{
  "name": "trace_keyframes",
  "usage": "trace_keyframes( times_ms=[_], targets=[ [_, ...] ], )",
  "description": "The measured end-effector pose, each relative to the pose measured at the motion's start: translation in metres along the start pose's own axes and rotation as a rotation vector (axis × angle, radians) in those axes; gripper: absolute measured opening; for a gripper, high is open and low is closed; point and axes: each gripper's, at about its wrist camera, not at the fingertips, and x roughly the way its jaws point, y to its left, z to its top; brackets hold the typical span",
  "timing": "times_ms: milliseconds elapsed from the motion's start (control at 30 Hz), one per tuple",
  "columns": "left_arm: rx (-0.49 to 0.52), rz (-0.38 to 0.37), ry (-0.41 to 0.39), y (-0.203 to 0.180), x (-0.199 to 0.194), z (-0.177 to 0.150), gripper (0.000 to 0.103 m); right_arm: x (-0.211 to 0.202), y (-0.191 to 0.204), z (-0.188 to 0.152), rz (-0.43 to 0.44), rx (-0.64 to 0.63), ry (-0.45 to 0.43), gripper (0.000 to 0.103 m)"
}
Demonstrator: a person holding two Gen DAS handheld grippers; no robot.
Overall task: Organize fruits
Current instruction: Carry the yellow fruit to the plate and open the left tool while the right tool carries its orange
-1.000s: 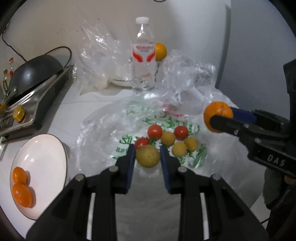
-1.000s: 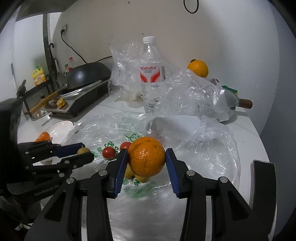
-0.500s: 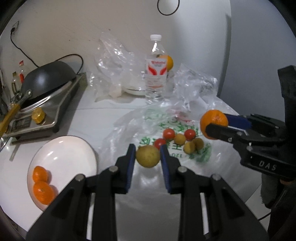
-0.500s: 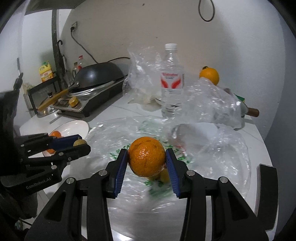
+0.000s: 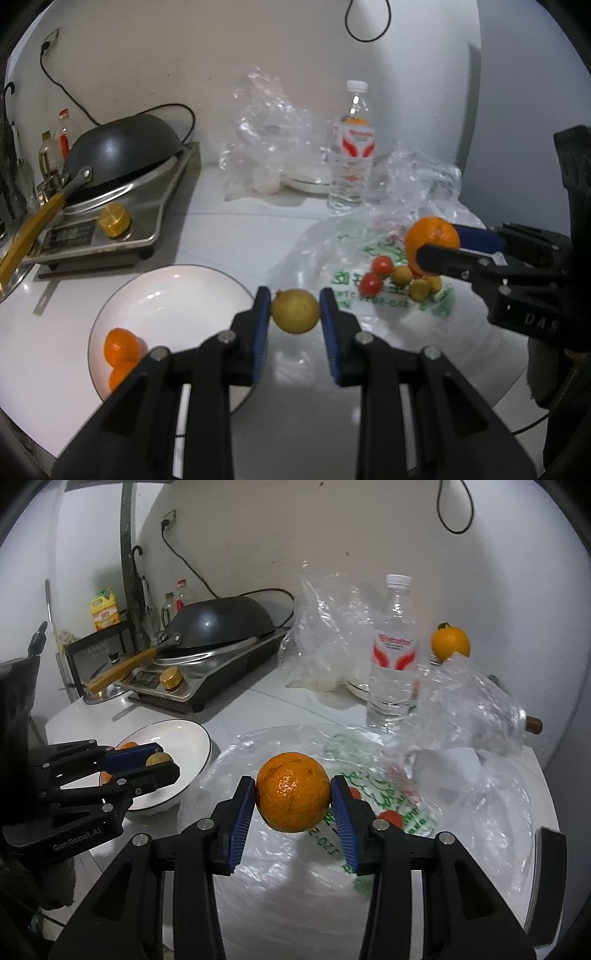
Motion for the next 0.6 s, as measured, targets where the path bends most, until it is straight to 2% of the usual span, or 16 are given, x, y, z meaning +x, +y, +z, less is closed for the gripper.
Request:
trace_keyframes(
  times_ms=[367, 600],
  targets=[
    [-0.049, 0.040, -0.022, 0.053, -0.003, 0.000, 0.028, 0.020, 0.037, 0.024, 0.020, -0.053, 0.003, 0.044],
    [-0.043, 0.067, -0.024, 0.080, 0.000, -0.003, 0.028, 0.040, 0.062, 0.037, 0.043, -0.082, 0.005, 0.044]
  ],
)
